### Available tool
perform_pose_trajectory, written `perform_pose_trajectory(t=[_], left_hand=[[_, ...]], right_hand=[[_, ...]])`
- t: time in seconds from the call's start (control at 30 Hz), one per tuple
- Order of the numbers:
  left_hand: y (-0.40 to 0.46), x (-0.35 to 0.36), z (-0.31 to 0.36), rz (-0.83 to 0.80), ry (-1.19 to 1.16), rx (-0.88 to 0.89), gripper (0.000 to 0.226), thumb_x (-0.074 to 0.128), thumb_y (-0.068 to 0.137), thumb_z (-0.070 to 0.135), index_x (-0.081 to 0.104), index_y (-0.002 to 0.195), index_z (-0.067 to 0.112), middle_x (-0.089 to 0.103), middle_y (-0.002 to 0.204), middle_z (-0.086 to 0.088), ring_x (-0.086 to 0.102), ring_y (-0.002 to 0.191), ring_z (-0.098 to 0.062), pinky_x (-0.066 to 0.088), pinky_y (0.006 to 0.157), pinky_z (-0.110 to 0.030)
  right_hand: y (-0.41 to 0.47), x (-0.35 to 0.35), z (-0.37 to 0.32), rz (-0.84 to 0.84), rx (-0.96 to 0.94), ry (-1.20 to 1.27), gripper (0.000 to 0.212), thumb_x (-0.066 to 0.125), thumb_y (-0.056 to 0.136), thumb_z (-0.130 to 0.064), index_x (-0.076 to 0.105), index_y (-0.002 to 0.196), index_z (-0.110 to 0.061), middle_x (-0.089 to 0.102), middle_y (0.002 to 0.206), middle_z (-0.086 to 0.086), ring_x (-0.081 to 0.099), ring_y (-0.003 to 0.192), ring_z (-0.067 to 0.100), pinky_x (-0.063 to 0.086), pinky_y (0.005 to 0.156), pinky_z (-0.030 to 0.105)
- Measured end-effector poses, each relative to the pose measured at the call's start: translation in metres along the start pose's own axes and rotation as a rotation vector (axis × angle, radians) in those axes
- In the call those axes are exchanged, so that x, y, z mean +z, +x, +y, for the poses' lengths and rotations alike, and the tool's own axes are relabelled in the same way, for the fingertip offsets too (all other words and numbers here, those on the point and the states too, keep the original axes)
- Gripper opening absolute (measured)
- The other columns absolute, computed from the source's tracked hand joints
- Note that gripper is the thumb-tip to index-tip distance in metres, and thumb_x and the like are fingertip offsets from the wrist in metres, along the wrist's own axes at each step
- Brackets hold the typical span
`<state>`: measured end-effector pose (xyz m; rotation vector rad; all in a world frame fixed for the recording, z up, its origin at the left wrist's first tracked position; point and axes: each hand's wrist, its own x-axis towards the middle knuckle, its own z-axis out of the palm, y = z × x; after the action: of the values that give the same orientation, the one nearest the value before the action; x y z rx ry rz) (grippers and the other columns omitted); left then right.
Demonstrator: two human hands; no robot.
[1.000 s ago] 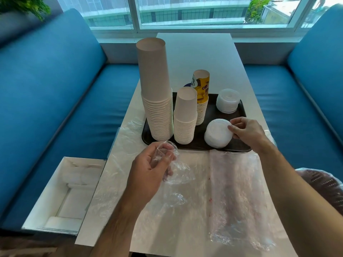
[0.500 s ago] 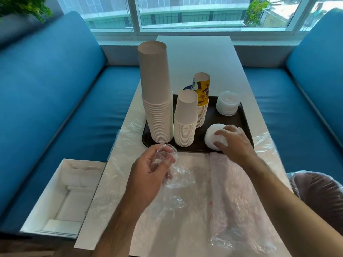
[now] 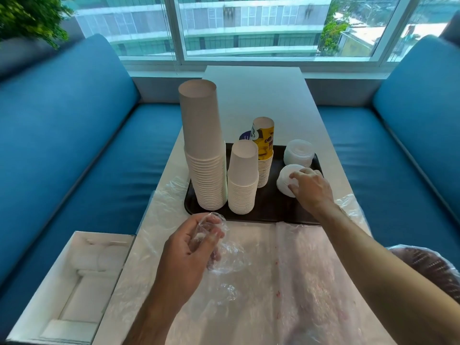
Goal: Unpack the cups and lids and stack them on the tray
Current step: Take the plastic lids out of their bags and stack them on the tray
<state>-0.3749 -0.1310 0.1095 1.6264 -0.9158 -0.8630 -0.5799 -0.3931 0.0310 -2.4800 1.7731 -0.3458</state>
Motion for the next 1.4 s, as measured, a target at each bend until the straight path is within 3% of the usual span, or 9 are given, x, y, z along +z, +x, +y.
perform_pose_trajectory(t=[0.3, 0.47, 1.1, 1.3, 1.33, 1.4], left_hand=[[0.004, -0.002, -0.002, 0.005, 0.012, -0.017, 0.011, 0.064, 0.093, 0.026, 0.068, 0.101, 0.032, 0.075, 0.086, 0.009, 0.068, 0.063, -0.015, 0.055, 0.057, -0.023], [0.004, -0.001, 0.001, 0.007, 0.015, -0.019, 0.027, 0.061, 0.078, 0.044, 0.067, 0.103, 0.034, 0.074, 0.084, 0.014, 0.071, 0.072, -0.014, 0.056, 0.057, -0.021], [-0.003, -0.004, 0.004, 0.018, 0.042, 0.003, 0.020, 0.065, 0.084, 0.038, 0.067, 0.103, 0.034, 0.074, 0.080, 0.010, 0.071, 0.072, -0.013, 0.056, 0.058, -0.020], [-0.003, -0.002, 0.009, 0.040, -0.050, 0.023, 0.019, 0.066, 0.093, 0.015, 0.068, 0.102, 0.032, 0.073, 0.097, 0.016, 0.074, 0.078, -0.018, 0.061, 0.066, -0.028], [-0.002, -0.001, 0.012, 0.046, -0.094, 0.021, 0.021, 0.065, 0.093, 0.011, 0.069, 0.102, 0.031, 0.074, 0.099, 0.013, 0.074, 0.080, -0.019, 0.061, 0.069, -0.030], [0.000, 0.003, 0.017, 0.060, -0.250, -0.013, 0.023, 0.069, 0.089, 0.009, 0.070, 0.101, 0.028, 0.075, 0.105, 0.003, 0.075, 0.085, -0.023, 0.062, 0.074, -0.034]], right_hand=[[0.016, -0.003, 0.012, -0.021, 0.052, -0.066, 0.036, 0.064, 0.097, -0.030, 0.064, 0.132, -0.020, 0.061, 0.135, 0.009, 0.054, 0.117, 0.034, 0.048, 0.093, 0.046], [0.019, -0.005, 0.016, -0.029, 0.059, -0.091, 0.035, 0.062, 0.098, -0.029, 0.064, 0.132, -0.022, 0.061, 0.136, 0.008, 0.054, 0.116, 0.033, 0.046, 0.093, 0.046], [0.011, 0.003, 0.027, 0.034, -0.003, -0.133, 0.057, 0.072, 0.090, -0.015, 0.055, 0.141, -0.032, 0.057, 0.141, 0.007, 0.052, 0.120, 0.032, 0.043, 0.096, 0.046], [-0.007, -0.015, 0.010, 0.096, 0.023, 0.135, 0.050, 0.069, 0.091, -0.022, 0.056, 0.139, -0.026, 0.056, 0.141, 0.006, 0.048, 0.127, 0.032, 0.039, 0.103, 0.047], [-0.015, -0.018, 0.003, 0.097, 0.019, 0.252, 0.046, 0.069, 0.092, -0.020, 0.058, 0.136, -0.025, 0.058, 0.137, 0.004, 0.052, 0.124, 0.029, 0.042, 0.103, 0.045], [-0.034, -0.031, -0.014, 0.017, 0.026, 0.557, 0.035, 0.070, 0.093, -0.018, 0.063, 0.128, -0.024, 0.065, 0.118, -0.003, 0.062, 0.105, 0.011, 0.051, 0.094, 0.028]])
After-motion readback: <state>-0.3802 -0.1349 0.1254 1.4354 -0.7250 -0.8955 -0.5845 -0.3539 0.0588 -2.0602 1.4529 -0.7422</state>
